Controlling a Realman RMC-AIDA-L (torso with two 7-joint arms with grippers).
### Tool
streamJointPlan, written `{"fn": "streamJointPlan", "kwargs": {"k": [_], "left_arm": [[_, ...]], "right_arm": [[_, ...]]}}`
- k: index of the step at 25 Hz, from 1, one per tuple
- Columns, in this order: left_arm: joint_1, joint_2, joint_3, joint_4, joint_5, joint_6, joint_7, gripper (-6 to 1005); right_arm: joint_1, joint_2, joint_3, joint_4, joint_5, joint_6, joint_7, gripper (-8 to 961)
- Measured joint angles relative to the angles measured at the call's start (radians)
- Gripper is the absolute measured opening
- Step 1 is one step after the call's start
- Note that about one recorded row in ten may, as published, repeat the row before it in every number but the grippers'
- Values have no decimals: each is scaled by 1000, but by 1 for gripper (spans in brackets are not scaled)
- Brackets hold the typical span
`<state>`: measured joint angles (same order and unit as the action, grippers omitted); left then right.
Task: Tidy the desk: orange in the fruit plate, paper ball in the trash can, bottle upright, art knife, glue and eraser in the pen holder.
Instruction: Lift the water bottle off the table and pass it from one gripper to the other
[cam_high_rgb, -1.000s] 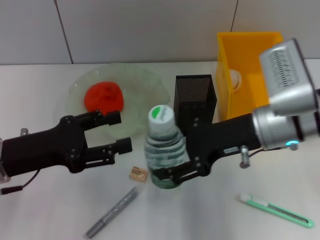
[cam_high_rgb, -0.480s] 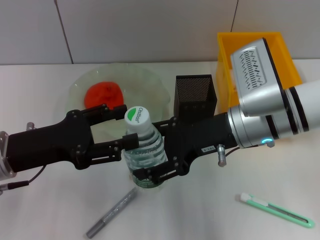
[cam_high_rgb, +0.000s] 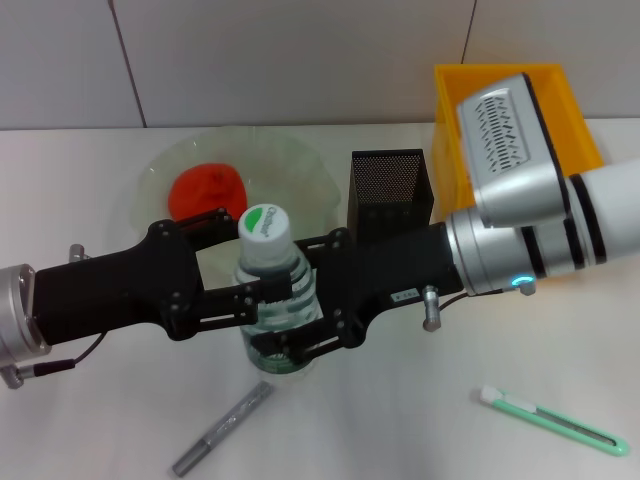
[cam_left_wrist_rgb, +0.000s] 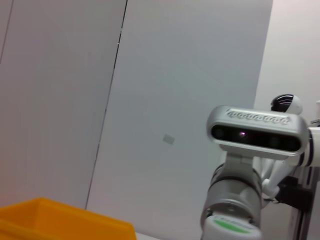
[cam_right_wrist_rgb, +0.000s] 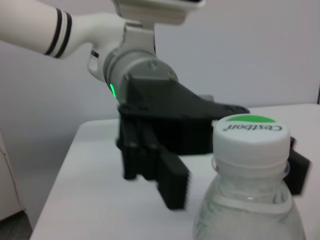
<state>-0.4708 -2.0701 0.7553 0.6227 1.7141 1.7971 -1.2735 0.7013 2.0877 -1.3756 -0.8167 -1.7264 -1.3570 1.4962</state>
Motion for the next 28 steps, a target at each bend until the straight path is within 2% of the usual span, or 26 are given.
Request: {"fn": "streamJointPlan", "kwargs": {"k": [6, 16, 28], "left_arm": [[-12, 1, -2, -9, 0, -16, 5, 798], [-11, 1, -8, -13, 1, -21, 5, 798], [1, 3, -7, -19, -23, -9, 39, 614]], "right_arm": [[10, 0, -42, 4, 16, 18, -3, 783], [6, 2, -43, 15, 41, 31, -17, 782], [10, 2, -42, 52, 67, 41, -41, 782]]}}
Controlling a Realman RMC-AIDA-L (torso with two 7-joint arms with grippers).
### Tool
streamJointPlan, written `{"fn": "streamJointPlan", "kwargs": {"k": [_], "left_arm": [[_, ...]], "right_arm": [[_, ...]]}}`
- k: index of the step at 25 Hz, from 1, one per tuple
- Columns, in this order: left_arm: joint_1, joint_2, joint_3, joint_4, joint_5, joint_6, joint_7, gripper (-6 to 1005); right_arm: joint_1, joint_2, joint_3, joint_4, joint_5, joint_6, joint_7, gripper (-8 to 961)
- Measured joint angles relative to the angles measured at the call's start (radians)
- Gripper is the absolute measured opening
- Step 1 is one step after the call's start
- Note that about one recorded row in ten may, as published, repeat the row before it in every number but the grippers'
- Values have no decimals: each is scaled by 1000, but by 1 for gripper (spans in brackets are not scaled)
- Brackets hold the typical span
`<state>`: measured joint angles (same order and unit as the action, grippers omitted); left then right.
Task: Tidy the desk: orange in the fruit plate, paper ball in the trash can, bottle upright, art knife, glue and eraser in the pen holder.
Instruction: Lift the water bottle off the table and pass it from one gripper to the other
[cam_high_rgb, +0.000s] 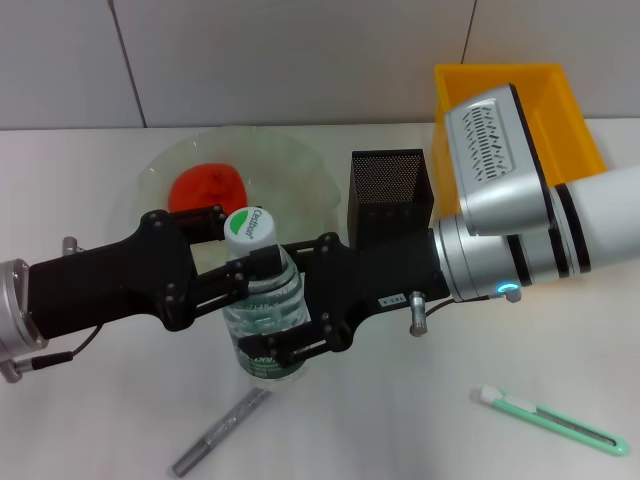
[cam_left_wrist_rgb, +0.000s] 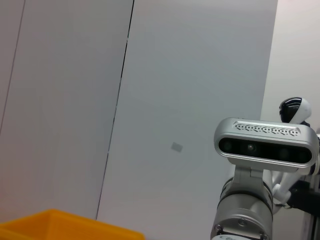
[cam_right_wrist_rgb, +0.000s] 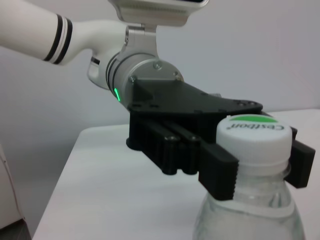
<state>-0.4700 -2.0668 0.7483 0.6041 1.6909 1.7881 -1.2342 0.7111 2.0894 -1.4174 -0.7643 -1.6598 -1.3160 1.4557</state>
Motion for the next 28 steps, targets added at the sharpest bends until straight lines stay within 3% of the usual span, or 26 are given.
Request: {"fn": "streamJointPlan", "kwargs": {"k": [3, 28], "left_arm": [[-5, 2, 3, -9, 0, -3, -1, 453], [-10, 5, -3, -17, 3, -17, -12, 454]], "right_arm": [[0, 0, 3, 1, 3, 0, -2, 782], [-10, 0, 7, 19, 70, 5, -47, 782]]}}
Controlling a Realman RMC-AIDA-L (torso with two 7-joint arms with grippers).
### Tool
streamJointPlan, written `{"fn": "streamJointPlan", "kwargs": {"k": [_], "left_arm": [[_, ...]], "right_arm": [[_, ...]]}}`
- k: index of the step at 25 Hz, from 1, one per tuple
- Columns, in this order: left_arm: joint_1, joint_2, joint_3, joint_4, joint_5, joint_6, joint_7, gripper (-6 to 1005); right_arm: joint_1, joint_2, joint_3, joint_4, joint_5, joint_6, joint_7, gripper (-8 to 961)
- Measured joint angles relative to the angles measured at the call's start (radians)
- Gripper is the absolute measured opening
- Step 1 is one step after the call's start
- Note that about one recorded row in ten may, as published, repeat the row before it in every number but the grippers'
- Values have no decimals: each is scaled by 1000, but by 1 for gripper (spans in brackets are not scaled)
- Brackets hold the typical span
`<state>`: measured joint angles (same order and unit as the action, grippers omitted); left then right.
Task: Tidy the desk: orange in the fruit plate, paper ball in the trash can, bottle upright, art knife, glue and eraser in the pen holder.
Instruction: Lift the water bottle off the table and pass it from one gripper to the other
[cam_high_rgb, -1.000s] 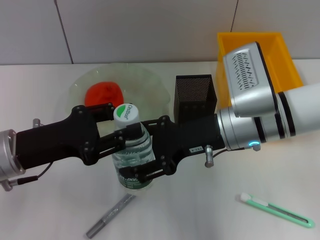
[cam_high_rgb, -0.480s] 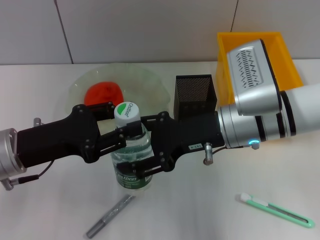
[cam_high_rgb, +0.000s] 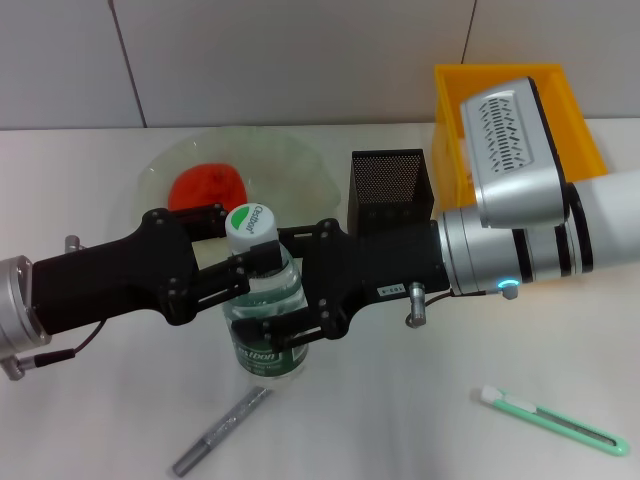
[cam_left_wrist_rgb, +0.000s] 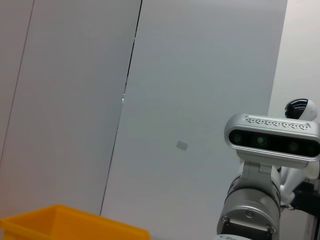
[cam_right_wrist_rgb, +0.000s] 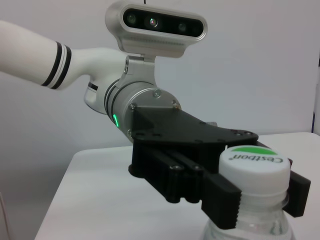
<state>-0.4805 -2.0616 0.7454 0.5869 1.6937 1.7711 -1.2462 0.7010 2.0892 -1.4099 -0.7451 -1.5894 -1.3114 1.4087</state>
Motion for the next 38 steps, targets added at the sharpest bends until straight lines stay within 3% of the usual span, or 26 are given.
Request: {"fn": "streamJointPlan", "kwargs": {"k": [38], "left_arm": [[-18, 0, 0, 7, 6, -40, -10, 450]], "right_arm": [[8, -2, -5, 6, 58, 36, 24, 745]]}}
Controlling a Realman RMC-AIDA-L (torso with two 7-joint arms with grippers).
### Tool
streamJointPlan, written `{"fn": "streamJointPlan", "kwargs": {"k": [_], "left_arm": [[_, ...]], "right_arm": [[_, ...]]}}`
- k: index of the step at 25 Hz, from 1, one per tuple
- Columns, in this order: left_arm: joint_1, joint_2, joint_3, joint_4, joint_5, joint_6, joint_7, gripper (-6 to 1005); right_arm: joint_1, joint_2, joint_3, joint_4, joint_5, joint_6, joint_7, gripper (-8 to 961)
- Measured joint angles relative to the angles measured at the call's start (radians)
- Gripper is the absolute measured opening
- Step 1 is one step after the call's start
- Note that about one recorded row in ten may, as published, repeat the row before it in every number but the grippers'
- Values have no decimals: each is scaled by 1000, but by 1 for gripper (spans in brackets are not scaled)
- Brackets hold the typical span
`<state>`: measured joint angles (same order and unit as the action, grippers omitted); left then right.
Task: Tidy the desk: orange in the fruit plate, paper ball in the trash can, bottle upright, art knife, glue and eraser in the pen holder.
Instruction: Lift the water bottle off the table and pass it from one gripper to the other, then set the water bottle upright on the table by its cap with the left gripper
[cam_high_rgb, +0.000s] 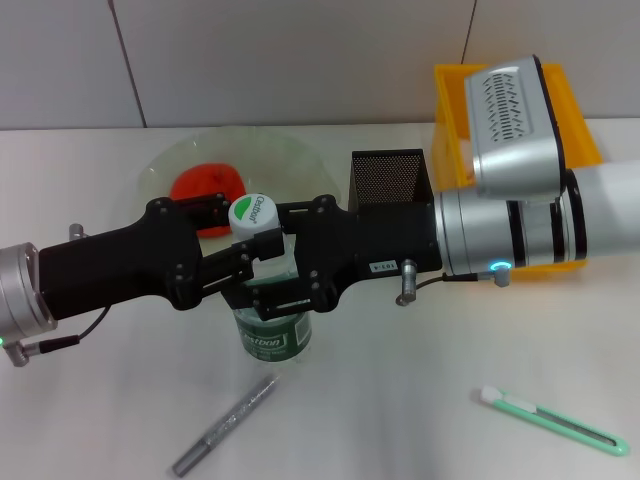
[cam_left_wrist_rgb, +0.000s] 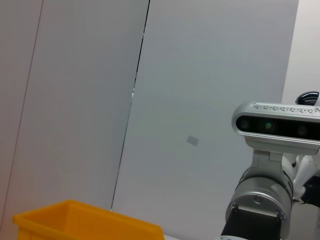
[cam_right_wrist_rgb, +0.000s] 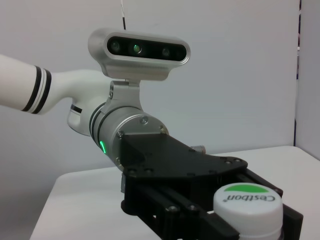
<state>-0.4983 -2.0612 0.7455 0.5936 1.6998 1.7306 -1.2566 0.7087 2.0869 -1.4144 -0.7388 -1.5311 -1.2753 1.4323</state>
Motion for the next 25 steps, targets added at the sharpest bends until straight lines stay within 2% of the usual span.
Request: {"fn": "streamJointPlan", "kwargs": {"k": [25], "left_arm": [[0, 3, 0, -1, 0, -5, 0, 449]], "right_arm": [[-23, -4, -3, -52, -17, -4, 50, 703]]}}
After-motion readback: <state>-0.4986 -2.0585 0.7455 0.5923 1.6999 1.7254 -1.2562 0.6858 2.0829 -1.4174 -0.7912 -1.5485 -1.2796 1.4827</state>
